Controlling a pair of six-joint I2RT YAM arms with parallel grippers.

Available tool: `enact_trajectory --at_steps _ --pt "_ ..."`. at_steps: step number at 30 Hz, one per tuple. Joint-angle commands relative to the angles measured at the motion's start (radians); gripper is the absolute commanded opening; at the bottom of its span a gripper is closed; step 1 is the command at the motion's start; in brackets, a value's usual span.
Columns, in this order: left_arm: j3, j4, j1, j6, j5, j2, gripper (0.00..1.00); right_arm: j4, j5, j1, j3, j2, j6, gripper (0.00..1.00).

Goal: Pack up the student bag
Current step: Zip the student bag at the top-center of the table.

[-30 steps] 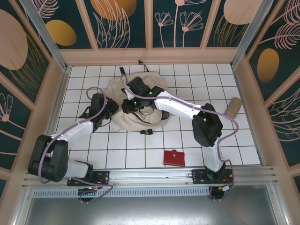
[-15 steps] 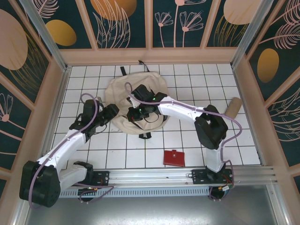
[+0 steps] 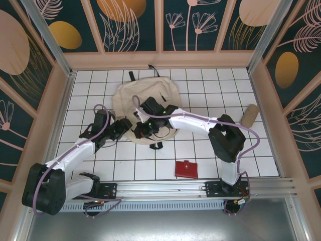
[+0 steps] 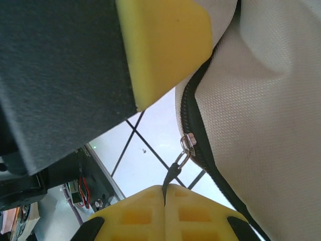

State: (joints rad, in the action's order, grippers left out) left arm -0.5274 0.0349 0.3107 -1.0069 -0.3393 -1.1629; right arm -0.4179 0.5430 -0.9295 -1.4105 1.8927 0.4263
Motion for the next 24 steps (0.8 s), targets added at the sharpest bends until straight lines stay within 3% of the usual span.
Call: enact_trajectory --at_steps 1,4,8,18,24 --pt "0.029 -0.054 0.011 -0.029 -0.033 -0.003 0.41 0.008 -0.003 -0.006 0.013 -0.040 0.013 0.00" --pt "0.047 -0.052 0.013 -0.044 -0.036 -0.002 0.40 0.002 -0.030 -0.008 0.006 -0.047 0.014 0.00" --pt "0.058 -0.006 0.013 -0.043 0.003 0.022 0.50 -0.005 -0.064 -0.009 -0.005 -0.053 0.013 0.00" --pt "0.030 0.079 0.013 -0.012 0.020 0.054 0.52 -0.017 -0.098 -0.014 -0.017 -0.064 0.009 0.00" --pt "0.076 -0.036 0.013 -0.075 -0.046 0.038 0.52 0.009 -0.085 -0.020 -0.013 -0.079 0.011 0.00"
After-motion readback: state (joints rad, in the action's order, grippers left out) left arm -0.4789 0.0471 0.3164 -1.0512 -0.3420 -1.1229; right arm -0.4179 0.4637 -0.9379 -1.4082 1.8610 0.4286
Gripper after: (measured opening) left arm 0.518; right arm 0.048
